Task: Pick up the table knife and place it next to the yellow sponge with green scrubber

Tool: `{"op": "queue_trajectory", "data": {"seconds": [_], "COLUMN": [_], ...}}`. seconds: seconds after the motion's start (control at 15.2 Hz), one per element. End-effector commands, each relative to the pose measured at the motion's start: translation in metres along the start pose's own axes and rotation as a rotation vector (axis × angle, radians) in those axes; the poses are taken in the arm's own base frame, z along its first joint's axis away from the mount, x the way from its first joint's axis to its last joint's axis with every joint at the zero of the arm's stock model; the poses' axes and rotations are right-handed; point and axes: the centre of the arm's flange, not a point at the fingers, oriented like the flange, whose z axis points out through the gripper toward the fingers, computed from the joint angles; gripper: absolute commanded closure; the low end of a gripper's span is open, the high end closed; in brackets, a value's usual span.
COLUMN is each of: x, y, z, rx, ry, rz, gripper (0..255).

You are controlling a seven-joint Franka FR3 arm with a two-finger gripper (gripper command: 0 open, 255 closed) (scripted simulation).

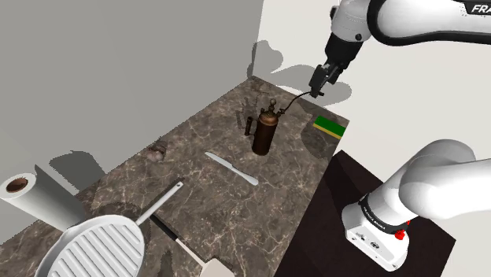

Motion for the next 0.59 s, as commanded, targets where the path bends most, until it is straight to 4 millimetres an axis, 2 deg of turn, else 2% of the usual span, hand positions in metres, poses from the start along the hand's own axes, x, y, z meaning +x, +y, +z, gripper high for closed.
{"op": "queue_trajectory", "data": {"seconds": [0.0,0.53], "x": [0.008,0.038], "y": [-0.016,-0.087], "z": [0.021,0.090], "rx": [0.008,0.041], "ry": [-0.002,-0.012], "rz": [-0.016,-0.084], "gripper": [0,0]}}
